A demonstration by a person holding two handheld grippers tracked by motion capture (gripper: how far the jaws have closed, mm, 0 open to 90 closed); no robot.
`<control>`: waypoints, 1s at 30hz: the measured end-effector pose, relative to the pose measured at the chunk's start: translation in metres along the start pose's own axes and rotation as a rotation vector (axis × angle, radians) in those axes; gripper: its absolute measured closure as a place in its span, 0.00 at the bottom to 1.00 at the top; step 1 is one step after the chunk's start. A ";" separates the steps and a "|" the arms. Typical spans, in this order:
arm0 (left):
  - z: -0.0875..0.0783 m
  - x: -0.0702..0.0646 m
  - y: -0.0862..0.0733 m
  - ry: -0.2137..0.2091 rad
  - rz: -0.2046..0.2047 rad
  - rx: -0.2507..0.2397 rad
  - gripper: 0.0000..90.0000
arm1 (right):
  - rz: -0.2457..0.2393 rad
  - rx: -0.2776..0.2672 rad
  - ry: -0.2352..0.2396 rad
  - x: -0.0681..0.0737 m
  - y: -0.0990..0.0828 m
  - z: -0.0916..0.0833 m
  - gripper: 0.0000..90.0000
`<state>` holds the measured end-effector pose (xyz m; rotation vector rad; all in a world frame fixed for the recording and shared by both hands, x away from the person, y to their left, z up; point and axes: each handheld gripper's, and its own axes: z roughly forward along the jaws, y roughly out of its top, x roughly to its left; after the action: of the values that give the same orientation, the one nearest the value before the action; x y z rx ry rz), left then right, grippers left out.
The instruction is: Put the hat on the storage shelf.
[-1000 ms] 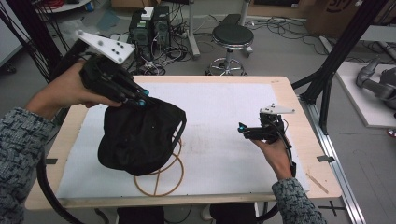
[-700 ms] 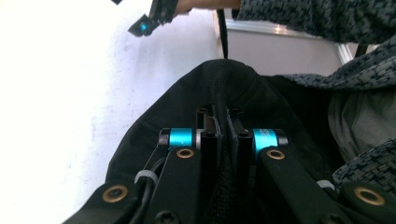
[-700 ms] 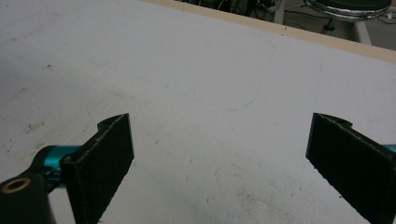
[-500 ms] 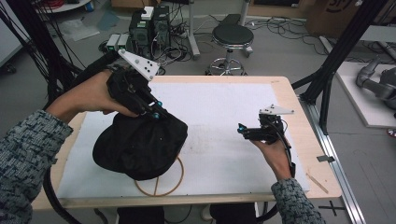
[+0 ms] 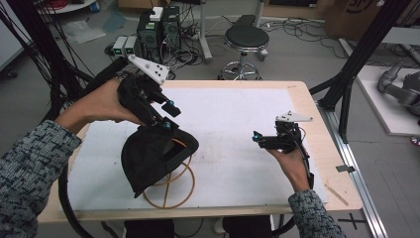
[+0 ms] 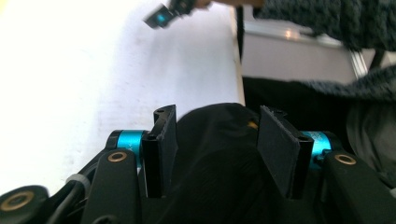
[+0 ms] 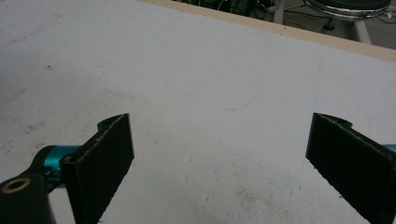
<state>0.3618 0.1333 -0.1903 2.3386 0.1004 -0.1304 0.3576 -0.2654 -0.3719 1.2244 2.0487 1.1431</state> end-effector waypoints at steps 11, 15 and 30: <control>-0.032 0.024 -0.044 0.204 -0.140 -0.173 0.46 | -0.007 0.005 -0.006 0.001 0.003 0.005 0.08; -0.040 0.031 -0.064 0.322 -0.214 -0.190 0.43 | -0.013 0.005 -0.003 0.003 0.005 0.007 0.08; -0.018 0.049 -0.146 0.709 -0.384 -0.113 0.23 | -0.026 0.019 0.011 0.010 0.011 0.018 0.08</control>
<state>0.3947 0.2490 -0.2873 2.1242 0.8780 0.5083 0.3715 -0.2463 -0.3724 1.1998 2.0825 1.1232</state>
